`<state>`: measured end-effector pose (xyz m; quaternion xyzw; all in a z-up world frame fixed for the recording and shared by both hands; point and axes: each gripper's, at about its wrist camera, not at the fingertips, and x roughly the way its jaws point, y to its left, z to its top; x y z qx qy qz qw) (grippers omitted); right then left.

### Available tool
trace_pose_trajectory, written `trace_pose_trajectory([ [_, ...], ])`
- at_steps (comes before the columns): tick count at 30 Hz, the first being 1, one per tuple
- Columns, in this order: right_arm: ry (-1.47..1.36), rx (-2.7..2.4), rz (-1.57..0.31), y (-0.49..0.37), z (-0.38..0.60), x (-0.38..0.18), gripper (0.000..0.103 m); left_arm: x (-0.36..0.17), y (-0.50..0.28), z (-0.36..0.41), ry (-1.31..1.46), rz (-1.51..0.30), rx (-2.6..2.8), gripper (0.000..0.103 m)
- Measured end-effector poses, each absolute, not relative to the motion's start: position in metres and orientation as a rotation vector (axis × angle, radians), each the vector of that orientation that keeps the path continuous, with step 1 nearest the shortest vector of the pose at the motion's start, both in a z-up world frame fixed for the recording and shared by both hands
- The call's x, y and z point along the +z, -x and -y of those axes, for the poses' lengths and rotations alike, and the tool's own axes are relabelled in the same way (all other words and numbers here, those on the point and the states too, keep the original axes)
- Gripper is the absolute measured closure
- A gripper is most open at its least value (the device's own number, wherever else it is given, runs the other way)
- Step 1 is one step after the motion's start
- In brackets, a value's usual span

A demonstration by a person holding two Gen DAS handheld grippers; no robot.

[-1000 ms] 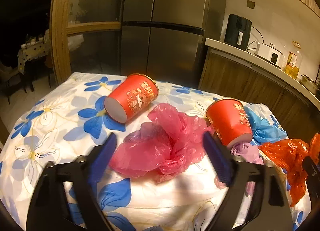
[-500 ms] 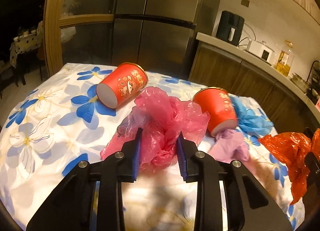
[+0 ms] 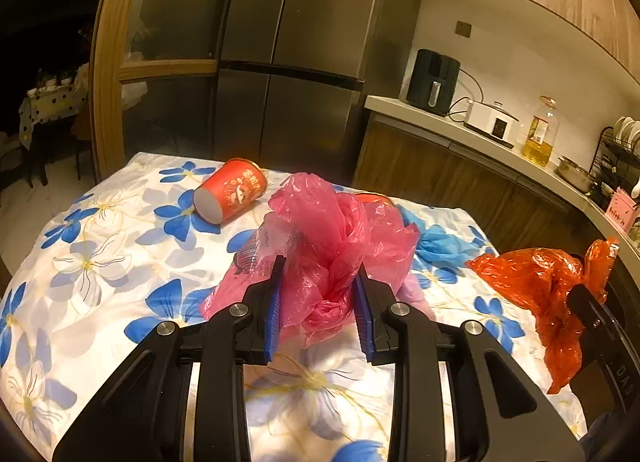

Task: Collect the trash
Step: 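Carry the orange-red and pink bags with both tools over the bin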

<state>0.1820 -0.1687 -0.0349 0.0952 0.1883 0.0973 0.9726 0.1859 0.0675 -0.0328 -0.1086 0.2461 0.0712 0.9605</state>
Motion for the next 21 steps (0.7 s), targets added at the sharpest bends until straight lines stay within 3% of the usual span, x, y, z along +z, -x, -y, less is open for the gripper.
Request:
trace_pose_trajectory([
  [21,-0.233,0.099,-0.333,-0.146,0.232,-0.023,0.065,-0.019,-0.174,0.015,0.155,-0.467,0.01,0.072],
])
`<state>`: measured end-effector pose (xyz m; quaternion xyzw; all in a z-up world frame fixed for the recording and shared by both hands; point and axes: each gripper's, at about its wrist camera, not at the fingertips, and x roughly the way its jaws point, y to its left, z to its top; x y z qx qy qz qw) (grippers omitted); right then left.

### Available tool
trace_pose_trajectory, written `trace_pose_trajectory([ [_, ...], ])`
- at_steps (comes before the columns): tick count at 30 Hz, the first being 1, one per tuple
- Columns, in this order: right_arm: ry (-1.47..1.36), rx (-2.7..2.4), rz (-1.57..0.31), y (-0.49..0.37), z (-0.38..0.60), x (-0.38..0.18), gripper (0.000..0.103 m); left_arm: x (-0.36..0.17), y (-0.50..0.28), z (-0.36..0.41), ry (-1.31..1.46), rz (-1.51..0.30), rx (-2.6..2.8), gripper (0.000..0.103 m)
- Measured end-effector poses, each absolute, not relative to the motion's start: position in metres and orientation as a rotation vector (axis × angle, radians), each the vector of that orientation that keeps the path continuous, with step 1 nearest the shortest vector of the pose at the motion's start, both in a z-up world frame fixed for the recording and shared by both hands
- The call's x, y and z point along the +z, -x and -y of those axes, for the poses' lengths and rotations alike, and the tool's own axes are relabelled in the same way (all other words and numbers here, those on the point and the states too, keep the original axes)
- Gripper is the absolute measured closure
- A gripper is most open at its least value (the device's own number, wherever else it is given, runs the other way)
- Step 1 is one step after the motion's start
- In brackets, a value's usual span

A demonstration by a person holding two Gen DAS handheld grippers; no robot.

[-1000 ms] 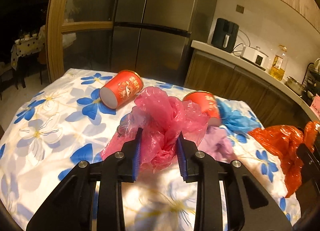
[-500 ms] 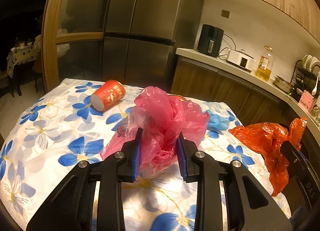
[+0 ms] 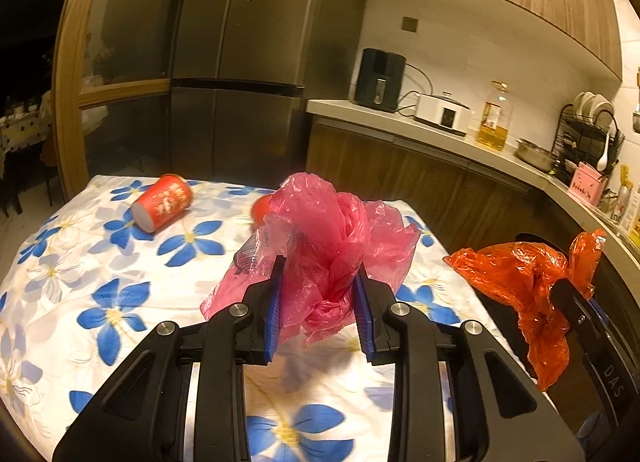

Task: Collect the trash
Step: 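Carry the orange-red and pink bags with both tools over the bin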

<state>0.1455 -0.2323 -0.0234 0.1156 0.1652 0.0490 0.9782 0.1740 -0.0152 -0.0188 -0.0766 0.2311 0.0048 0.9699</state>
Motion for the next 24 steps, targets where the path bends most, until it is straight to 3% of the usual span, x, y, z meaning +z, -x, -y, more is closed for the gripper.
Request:
trace_pose_trajectory([
  [24,-0.293,-0.111,-0.262,-0.131,0.334,-0.015,0.065,0.002,-0.196,0.143,0.061,-0.429,-0.212,0.072],
])
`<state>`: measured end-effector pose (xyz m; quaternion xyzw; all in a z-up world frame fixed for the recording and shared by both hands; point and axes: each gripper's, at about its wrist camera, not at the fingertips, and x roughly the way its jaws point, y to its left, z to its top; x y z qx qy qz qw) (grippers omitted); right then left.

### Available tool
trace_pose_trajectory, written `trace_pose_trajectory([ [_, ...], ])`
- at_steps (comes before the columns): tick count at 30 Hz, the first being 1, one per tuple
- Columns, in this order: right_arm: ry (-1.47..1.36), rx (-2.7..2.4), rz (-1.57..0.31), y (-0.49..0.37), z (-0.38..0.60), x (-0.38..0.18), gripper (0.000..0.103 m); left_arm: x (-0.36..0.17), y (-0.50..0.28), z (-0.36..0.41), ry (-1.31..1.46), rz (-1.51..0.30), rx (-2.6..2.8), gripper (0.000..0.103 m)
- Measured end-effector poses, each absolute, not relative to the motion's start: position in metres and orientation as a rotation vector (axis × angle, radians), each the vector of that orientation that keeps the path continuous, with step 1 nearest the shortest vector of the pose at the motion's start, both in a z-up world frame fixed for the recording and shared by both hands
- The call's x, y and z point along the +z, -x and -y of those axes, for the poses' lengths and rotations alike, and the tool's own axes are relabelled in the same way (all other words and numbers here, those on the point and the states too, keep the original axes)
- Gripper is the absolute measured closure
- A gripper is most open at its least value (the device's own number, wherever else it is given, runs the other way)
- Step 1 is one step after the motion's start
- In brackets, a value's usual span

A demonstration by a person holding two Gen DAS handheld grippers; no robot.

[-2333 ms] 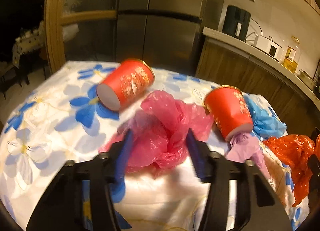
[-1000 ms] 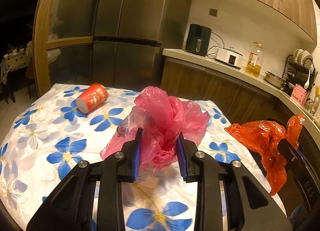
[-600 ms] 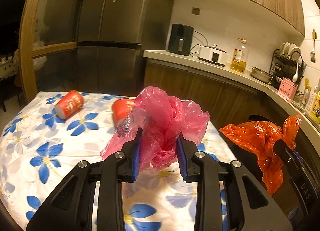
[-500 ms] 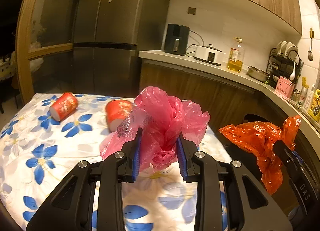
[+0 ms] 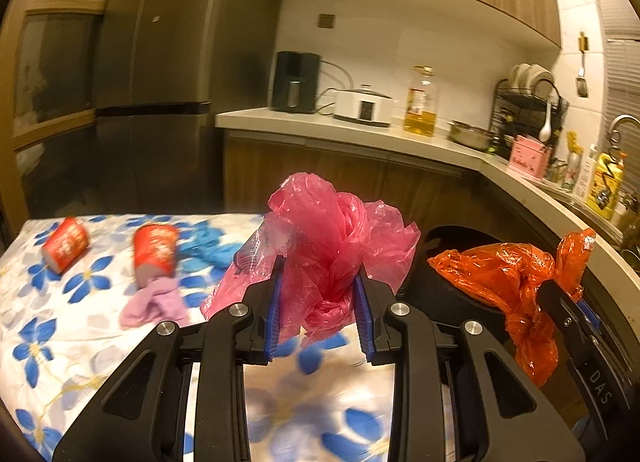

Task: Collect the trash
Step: 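Carry the orange-red and pink bags with both tools over the bin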

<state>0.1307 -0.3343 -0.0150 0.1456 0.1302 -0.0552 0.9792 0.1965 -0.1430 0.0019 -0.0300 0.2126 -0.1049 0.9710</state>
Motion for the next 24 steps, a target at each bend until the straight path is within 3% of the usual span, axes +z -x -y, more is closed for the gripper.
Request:
trace_pose_trajectory([
  [24,-0.268,-0.321,-0.207,-0.153,0.43,-0.007,0.064,0.008,-0.24,0.282,0.004,-0.406,-0.425,0.072],
])
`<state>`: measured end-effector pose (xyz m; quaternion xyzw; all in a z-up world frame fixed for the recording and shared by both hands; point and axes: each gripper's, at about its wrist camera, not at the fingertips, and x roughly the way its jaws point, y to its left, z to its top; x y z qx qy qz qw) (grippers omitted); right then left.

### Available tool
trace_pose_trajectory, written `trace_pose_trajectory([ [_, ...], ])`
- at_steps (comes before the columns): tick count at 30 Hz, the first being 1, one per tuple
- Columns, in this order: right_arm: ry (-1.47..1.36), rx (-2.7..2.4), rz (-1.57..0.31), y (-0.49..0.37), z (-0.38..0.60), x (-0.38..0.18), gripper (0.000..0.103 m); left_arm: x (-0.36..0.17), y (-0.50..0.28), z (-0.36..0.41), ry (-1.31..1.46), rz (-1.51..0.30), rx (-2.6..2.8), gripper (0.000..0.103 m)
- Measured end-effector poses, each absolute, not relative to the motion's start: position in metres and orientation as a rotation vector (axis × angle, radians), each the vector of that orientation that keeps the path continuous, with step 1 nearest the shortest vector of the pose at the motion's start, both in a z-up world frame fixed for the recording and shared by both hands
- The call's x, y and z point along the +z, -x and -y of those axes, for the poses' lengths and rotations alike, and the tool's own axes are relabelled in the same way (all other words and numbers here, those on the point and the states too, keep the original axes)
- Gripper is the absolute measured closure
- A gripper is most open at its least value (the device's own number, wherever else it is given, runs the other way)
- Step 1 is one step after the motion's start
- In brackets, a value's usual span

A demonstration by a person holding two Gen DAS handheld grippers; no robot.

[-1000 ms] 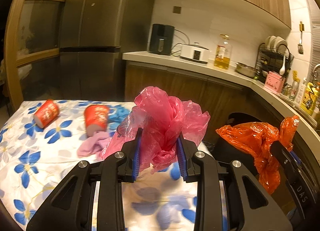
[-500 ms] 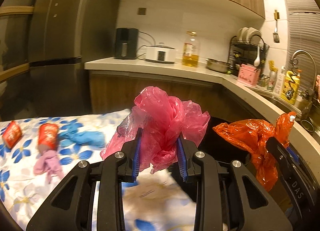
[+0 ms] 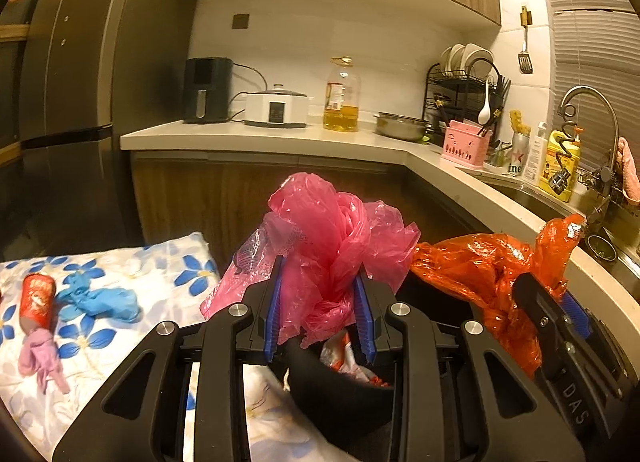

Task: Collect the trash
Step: 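Carry the orange-red and pink bags with both tools over the bin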

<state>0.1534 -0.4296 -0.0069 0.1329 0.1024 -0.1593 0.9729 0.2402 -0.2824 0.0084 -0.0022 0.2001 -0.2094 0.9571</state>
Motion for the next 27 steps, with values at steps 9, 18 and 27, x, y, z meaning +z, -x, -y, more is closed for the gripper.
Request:
trace_pose_trajectory([
  [9,-0.272,-0.341,-0.218,-0.167,0.443,-0.01,0.064,0.007,-0.252,0.298,-0.005,-0.408,-0.443,0.072],
  [18,-0.261,-0.337,-0.215,-0.173,0.443,-0.009,0.064,0.005,-0.259,0.305,-0.018,-0.414,-0.446,0.071],
  [27,-0.259,-0.336,-0.223,-0.179,0.446,-0.011,0.064,0.0,-0.265,0.309,-0.029,-0.429,-0.446,0.071],
])
